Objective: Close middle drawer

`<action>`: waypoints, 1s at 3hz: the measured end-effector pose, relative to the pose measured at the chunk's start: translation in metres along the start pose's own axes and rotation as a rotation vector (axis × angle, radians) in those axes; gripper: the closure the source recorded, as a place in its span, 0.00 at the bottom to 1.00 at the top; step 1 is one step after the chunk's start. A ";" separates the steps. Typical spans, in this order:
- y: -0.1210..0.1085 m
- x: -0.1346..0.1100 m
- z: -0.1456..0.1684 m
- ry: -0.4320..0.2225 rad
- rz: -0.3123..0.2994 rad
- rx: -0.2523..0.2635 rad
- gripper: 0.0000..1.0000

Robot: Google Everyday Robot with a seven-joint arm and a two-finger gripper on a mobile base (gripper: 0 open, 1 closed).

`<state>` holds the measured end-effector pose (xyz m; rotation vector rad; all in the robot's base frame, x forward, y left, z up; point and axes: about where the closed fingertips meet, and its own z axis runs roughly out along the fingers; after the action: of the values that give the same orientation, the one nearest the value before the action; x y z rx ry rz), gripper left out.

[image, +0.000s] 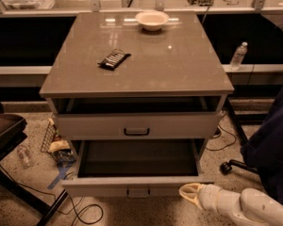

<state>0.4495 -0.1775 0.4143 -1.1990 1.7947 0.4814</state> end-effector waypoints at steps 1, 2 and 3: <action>0.001 0.000 0.000 0.000 0.000 0.000 1.00; -0.032 -0.006 0.013 -0.014 -0.015 -0.001 1.00; -0.061 -0.012 0.031 -0.029 -0.022 -0.009 1.00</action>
Offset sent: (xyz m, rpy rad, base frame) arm 0.1638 -0.0128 0.0150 0.0226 -0.0779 0.0409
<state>0.5187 -0.1768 0.4178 -1.2112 1.7547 0.4917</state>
